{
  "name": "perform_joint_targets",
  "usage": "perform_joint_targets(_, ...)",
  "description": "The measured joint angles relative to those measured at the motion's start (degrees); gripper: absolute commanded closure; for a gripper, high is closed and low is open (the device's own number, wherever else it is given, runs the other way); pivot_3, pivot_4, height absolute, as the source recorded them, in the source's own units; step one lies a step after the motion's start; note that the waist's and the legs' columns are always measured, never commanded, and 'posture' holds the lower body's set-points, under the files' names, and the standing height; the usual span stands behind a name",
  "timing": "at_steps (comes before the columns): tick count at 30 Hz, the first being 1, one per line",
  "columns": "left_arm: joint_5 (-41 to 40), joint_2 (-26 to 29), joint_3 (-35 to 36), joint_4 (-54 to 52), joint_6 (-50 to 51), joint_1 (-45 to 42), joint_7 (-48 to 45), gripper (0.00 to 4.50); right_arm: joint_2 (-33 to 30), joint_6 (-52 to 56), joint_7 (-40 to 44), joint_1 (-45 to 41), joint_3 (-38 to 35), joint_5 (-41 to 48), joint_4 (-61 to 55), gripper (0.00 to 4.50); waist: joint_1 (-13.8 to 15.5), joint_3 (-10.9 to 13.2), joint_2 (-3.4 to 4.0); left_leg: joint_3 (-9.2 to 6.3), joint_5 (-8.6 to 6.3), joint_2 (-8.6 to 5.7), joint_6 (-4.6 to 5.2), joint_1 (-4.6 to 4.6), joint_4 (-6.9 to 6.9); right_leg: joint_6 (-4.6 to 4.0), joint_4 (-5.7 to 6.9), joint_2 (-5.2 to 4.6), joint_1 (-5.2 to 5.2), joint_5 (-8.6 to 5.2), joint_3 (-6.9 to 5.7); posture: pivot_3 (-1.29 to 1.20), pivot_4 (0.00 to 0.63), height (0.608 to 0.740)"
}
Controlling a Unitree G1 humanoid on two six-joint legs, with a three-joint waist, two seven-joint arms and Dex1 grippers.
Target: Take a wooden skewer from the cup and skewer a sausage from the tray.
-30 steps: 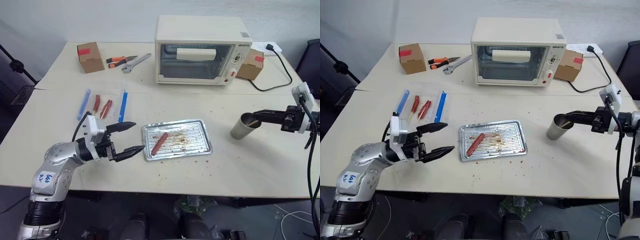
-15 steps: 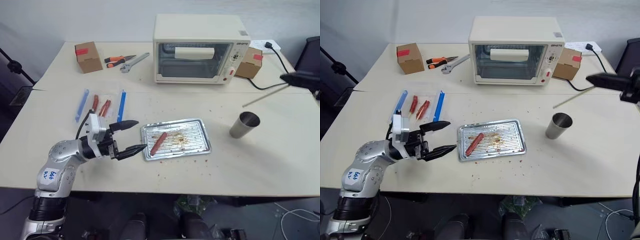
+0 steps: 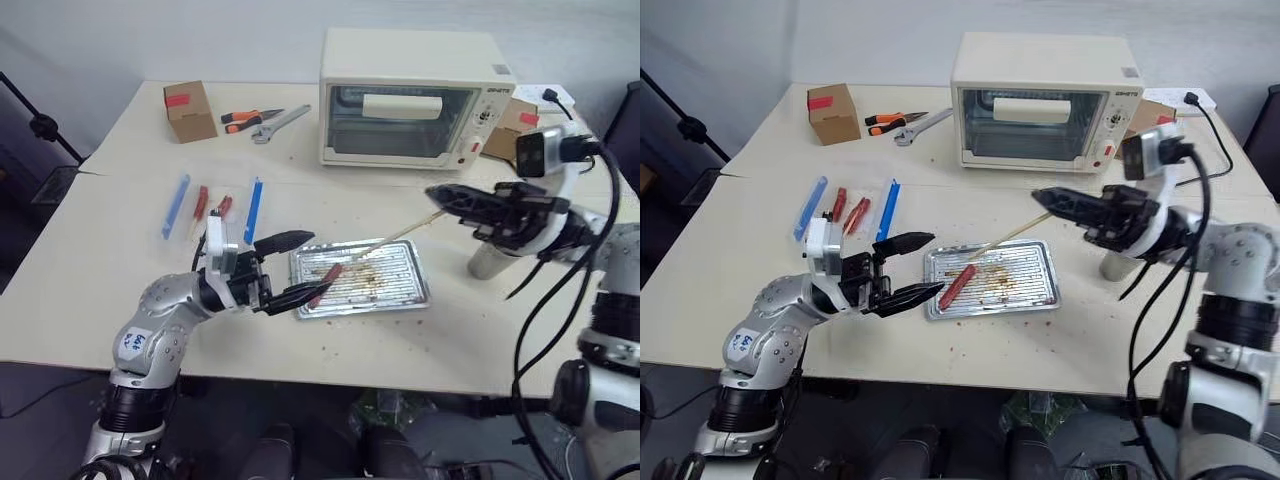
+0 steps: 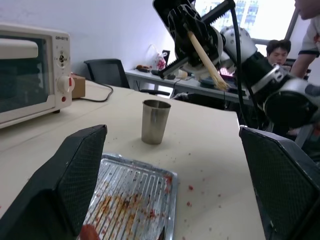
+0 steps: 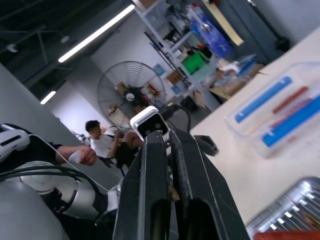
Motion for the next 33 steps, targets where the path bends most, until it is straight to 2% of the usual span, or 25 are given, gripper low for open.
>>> perform_joint_targets(4, -1.7, -1.7, -0.4, -1.5, 1.7, -0.1, 1.7, 0.0, 4.3, -0.7, -6.2, 2.5, -0.7, 3.4, -3.5, 4.46, 0.1, 0.0, 0.0, 0.0, 0.0, -0.01, 0.0, 0.01, -0.01, 0.0, 0.03, 0.01, 0.0, 0.0, 0.01, 0.0, 0.15, 0.74)
perform_joint_targets(11, -2.0, -4.4, -2.3, -2.6, 2.7, -0.4, 3.3, 0.0, 6.4, -2.8, -12.4, 5.1, -1.0, 8.2, -6.3, 4.46, 0.0, 0.0, 0.0, 0.03, 0.01, -0.01, 0.02, 0.03, -0.02, 0.0, 0.03, 0.04, 0.0, 0.0, 0.02, 0.0, 0.15, 0.74)
perform_joint_targets(14, -2.0, -5.2, -2.8, -2.6, 2.7, -0.5, 3.4, 0.57, 7.0, -3.3, -14.1, 6.4, -0.8, 9.4, -7.2, 4.5, 0.0, 0.0, 0.0, 0.03, 0.01, 0.0, 0.03, 0.04, -0.02, 0.0, 0.04, 0.06, 0.0, 0.0, 0.02, 0.0, 0.15, 0.74)
perform_joint_targets(27, -2.4, -5.8, -2.7, -2.6, 2.8, -1.8, 4.0, 4.49, 7.0, -8.0, -16.9, 10.0, 1.6, 12.0, -10.1, 4.5, -0.1, 0.0, 0.0, 0.03, 0.01, 0.01, 0.03, 0.05, -0.04, 0.0, 0.0, 0.08, 0.0, 0.0, 0.04, 0.0, 0.15, 0.74)
perform_joint_targets(33, -2.4, -4.7, -2.5, -2.7, 3.4, -1.7, 3.9, 4.49, 7.0, -10.2, -18.2, 11.6, 2.9, 12.8, -11.2, 4.5, -0.1, 0.0, 0.0, 0.03, 0.01, 0.01, 0.04, 0.06, -0.04, 0.0, -0.02, 0.08, 0.0, 0.0, 0.04, 0.0, 0.15, 0.74)
